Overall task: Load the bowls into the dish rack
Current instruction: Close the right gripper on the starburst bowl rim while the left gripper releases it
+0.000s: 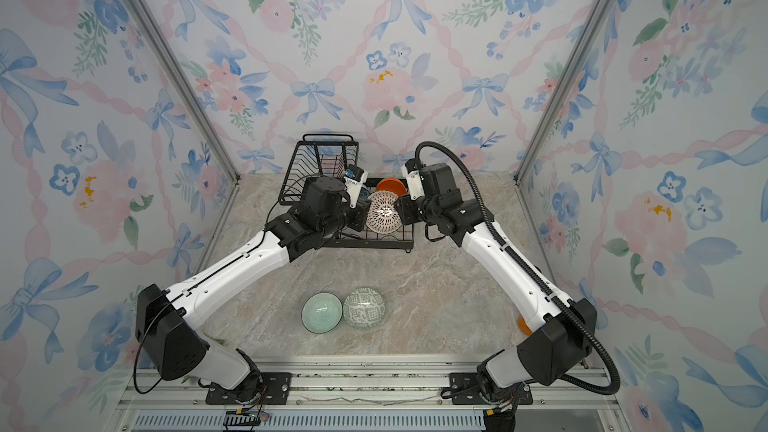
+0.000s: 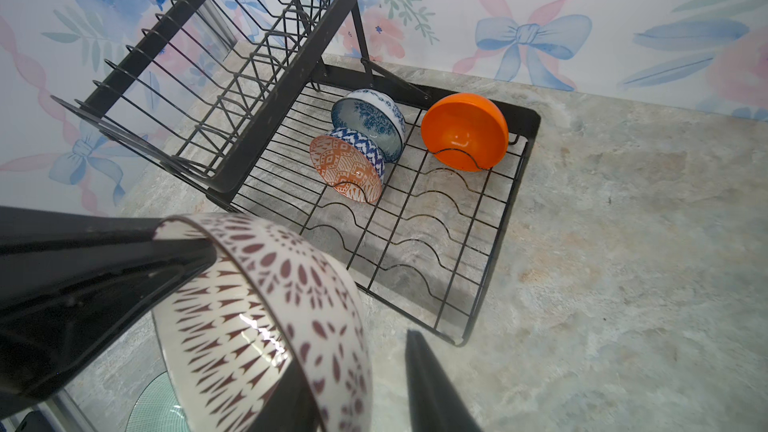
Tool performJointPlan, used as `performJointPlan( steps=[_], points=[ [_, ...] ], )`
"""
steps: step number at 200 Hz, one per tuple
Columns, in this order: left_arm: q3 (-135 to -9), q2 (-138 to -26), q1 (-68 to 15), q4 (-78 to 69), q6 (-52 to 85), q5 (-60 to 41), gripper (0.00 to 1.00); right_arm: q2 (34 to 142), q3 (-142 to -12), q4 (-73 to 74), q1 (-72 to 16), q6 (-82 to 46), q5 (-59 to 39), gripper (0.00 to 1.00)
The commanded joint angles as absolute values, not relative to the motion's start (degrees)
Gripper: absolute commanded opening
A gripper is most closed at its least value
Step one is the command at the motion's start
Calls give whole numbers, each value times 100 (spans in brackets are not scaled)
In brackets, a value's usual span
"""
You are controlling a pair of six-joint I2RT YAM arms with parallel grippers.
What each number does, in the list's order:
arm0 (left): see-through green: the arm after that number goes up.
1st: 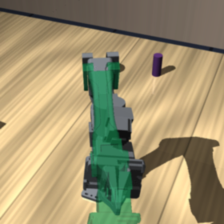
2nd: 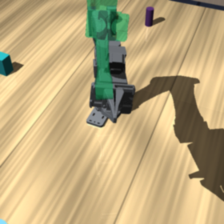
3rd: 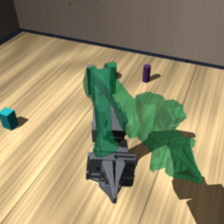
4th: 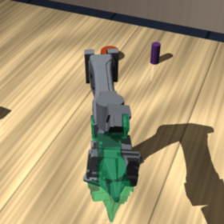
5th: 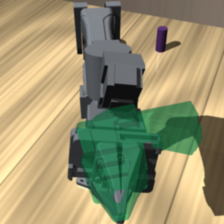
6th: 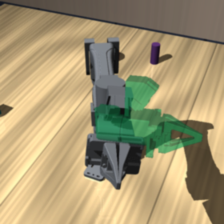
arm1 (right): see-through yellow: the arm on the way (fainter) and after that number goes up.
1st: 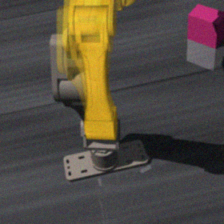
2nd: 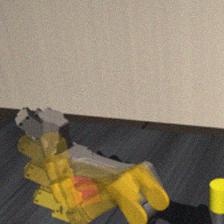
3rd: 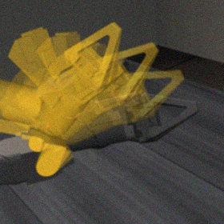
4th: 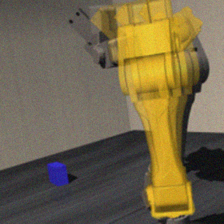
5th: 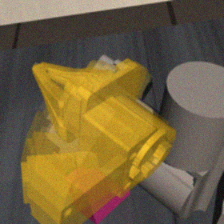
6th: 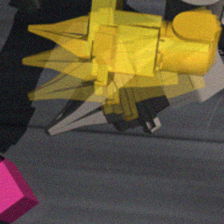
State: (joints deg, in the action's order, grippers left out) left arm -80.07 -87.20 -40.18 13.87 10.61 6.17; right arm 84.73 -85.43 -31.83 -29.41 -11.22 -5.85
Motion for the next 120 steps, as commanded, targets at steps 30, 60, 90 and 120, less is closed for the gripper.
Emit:
performJointPlan(
  steps=[30, 60, 90, 120],
  points=[
    [-8205, -8670, -4093, 1160, 1002, 630, 0, 8547, -8701, -3134, -3006, -1143, -598, 15],
    [-8167, -8648, -4144, 1156, 943, 486, 0, 8543, -8711, -3140, -3006, -1126, -544, 0],
    [-8096, -8616, -4157, 1158, 917, 236, 2, 8552, -8683, -3155, -3006, -1082, -458, 0],
    [-7931, -8509, -4157, 1154, 888, 241, 21, 8552, -8635, -3141, -3006, -1035, -383, 0]
  ],
)
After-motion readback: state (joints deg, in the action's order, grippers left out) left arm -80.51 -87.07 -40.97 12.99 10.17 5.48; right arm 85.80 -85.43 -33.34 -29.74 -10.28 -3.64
